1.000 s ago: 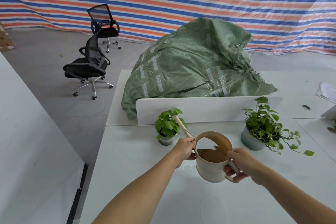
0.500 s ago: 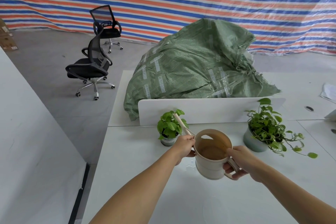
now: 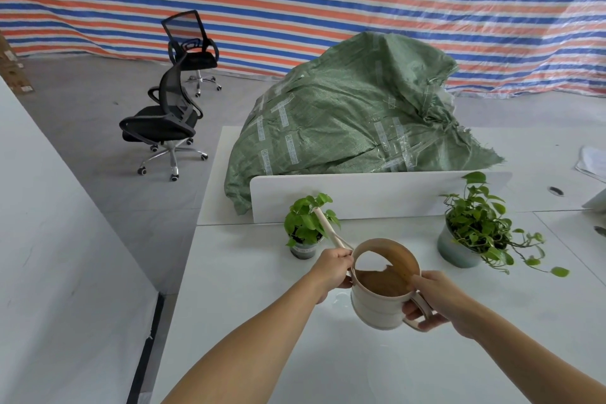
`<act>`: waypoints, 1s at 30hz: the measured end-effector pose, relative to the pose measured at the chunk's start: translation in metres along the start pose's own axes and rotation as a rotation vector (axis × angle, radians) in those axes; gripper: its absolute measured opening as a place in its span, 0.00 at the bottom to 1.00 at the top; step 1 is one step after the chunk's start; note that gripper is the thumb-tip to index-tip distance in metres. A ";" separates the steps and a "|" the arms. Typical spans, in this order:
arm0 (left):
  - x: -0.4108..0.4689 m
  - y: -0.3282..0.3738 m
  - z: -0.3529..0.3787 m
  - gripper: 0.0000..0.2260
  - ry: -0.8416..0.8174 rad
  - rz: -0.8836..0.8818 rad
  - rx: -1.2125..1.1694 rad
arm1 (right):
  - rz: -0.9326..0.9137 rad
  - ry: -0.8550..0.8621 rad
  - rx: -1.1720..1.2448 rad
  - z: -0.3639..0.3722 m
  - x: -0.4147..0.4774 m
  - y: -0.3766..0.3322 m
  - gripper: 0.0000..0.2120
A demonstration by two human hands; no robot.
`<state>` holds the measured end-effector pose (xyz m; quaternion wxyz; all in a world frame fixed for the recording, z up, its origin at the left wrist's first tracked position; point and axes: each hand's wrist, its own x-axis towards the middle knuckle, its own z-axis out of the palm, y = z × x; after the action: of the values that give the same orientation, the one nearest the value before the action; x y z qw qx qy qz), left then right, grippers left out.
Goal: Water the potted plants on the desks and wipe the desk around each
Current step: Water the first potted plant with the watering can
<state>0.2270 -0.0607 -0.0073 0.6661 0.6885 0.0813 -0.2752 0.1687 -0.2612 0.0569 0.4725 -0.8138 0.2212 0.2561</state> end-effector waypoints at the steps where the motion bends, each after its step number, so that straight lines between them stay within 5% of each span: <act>1: -0.001 -0.001 0.002 0.12 -0.003 -0.002 0.007 | 0.001 -0.001 0.008 0.000 -0.001 0.004 0.12; 15: -0.014 -0.017 0.064 0.08 0.001 0.027 0.320 | 0.080 0.104 0.260 -0.034 -0.005 0.097 0.12; 30: -0.043 -0.122 0.189 0.13 -0.020 -0.169 0.791 | 0.181 0.206 0.336 -0.132 0.018 0.224 0.11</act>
<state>0.0813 -0.2194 -0.0857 0.3257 0.8799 0.0190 -0.3455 0.0753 -0.4814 -0.0455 0.5513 -0.7224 0.3801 0.1725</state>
